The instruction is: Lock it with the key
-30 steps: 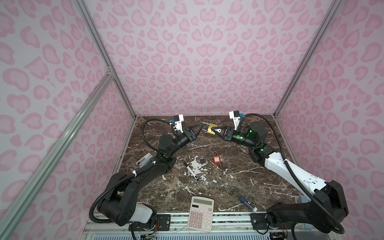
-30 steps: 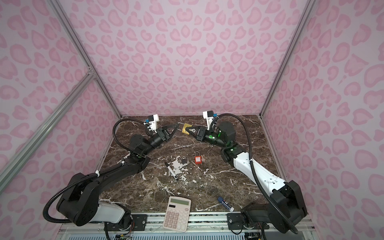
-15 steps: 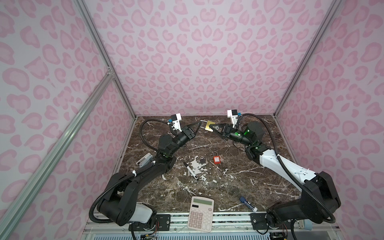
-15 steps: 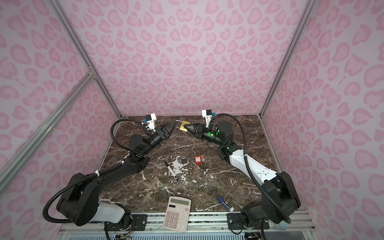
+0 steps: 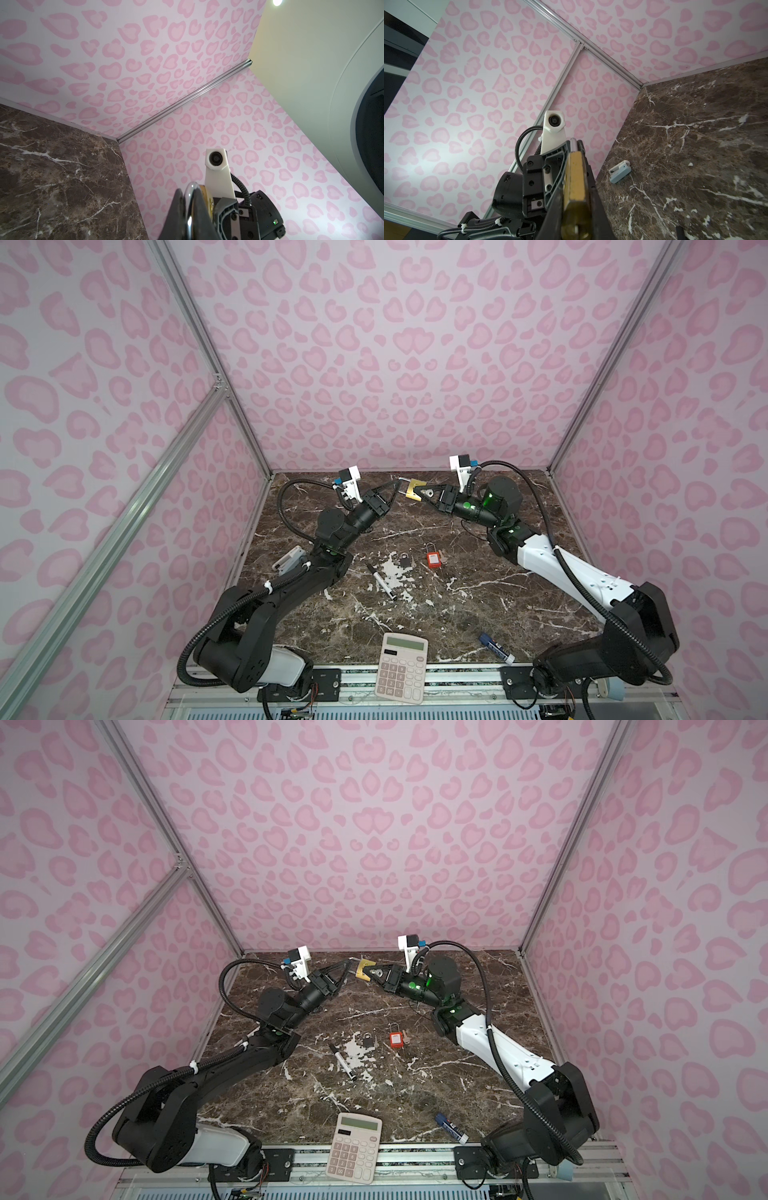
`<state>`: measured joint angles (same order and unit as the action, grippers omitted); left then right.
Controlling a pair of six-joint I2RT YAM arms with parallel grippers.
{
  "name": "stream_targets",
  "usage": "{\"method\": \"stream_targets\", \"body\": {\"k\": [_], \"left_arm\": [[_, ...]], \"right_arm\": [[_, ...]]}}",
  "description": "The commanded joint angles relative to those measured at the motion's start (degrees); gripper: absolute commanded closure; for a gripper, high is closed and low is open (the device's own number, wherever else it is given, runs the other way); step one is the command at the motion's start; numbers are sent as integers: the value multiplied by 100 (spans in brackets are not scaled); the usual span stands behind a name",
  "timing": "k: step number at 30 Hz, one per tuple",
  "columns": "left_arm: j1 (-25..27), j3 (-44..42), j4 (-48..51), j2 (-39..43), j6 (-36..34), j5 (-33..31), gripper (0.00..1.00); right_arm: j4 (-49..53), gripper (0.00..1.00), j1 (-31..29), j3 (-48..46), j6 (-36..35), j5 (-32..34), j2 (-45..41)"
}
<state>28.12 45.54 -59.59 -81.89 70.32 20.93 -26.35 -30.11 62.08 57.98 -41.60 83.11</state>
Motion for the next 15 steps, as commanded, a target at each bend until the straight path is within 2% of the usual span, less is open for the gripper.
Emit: {"method": "stream_targets", "body": {"k": [1,3,6,15], "left_arm": [[128,-11,-104,95,-167,924,96],[129,6,-113,77,-167,943,96],[132,18,-125,55,-170,996,96],[139,-45,-100,124,-205,1074,96]], "right_arm": [[-188,100,-32,-62,-4,-304,82],[-877,100,-10,-183,521,-448,170],[-1385,100,0,-200,971,-622,278],[-1378,100,76,-230,1033,-735,248]]}}
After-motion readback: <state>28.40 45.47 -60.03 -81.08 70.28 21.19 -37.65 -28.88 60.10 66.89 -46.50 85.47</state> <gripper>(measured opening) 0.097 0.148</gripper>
